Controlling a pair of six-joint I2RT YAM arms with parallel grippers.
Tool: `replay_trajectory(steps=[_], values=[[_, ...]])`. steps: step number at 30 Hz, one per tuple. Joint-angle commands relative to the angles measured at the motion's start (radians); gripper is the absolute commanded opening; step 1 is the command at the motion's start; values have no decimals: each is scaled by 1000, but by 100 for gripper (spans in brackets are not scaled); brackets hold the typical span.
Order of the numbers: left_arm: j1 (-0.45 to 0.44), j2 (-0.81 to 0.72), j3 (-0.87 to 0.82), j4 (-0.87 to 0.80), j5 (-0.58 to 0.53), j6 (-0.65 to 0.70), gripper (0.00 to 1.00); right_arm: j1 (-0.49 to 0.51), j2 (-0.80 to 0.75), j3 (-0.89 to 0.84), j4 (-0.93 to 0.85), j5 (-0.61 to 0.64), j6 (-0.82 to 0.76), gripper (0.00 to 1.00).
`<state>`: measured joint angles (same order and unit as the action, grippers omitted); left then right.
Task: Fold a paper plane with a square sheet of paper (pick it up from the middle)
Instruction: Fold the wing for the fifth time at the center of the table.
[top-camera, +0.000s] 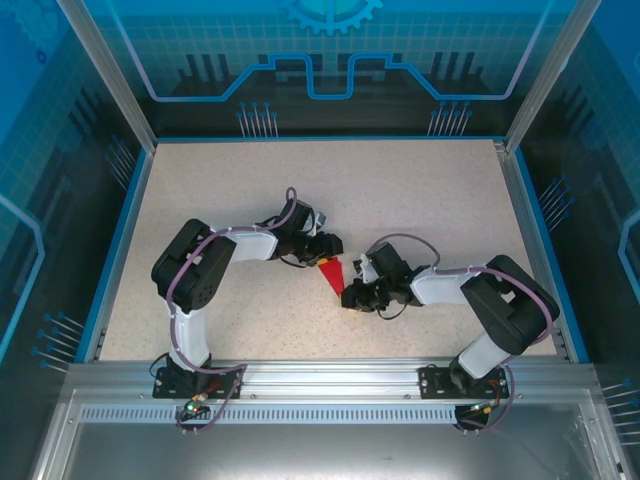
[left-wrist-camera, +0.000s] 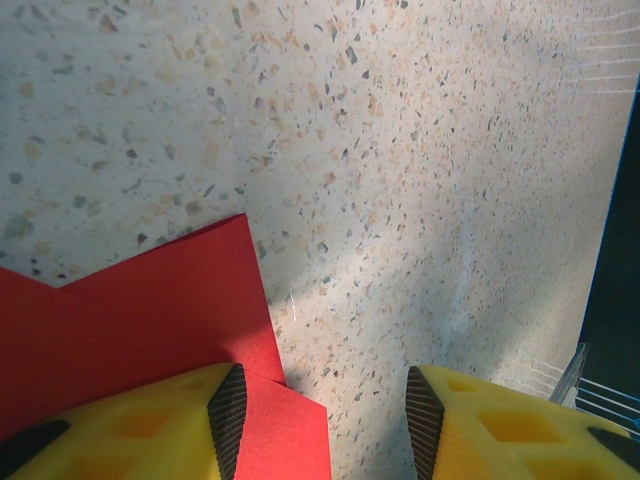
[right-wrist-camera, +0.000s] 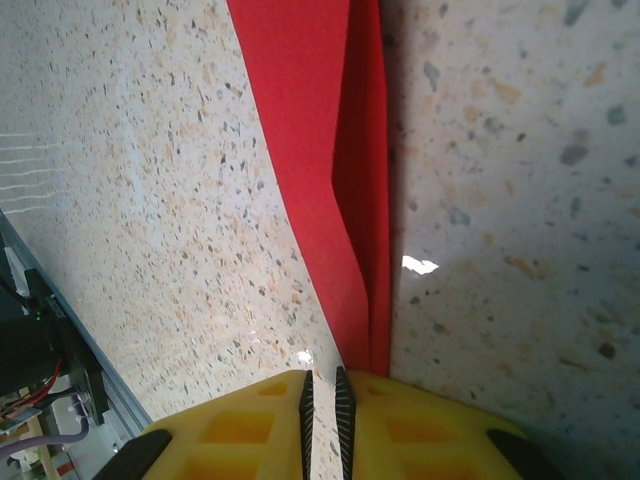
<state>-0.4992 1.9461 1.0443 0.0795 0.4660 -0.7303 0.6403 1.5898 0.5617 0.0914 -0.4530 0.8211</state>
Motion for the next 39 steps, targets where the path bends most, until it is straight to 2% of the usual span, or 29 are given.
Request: replay_trajectory(steps=[1, 9, 15, 22, 28, 35, 39], values=[[21, 25, -27, -67, -38, 25, 50, -4, 7, -63, -191, -10, -26, 18], [22, 27, -29, -63, -32, 26, 50, -25, -52, -70, -154, -38, 12, 18], [21, 24, -31, -55, -20, 24, 50, -26, -140, 30, -177, -14, 9, 20], [21, 14, -29, -51, -11, 15, 50, -24, -5, 151, -44, -14, 71, 21], [20, 1, -27, -47, -3, 13, 51, -30, 134, 152, 13, 10, 100, 19], [24, -100, -5, -73, 4, 48, 53, -31, 149, 64, 44, 21, 112, 11], [27, -182, 16, -107, 10, 52, 55, -31, 149, 53, 51, 19, 116, 10]])
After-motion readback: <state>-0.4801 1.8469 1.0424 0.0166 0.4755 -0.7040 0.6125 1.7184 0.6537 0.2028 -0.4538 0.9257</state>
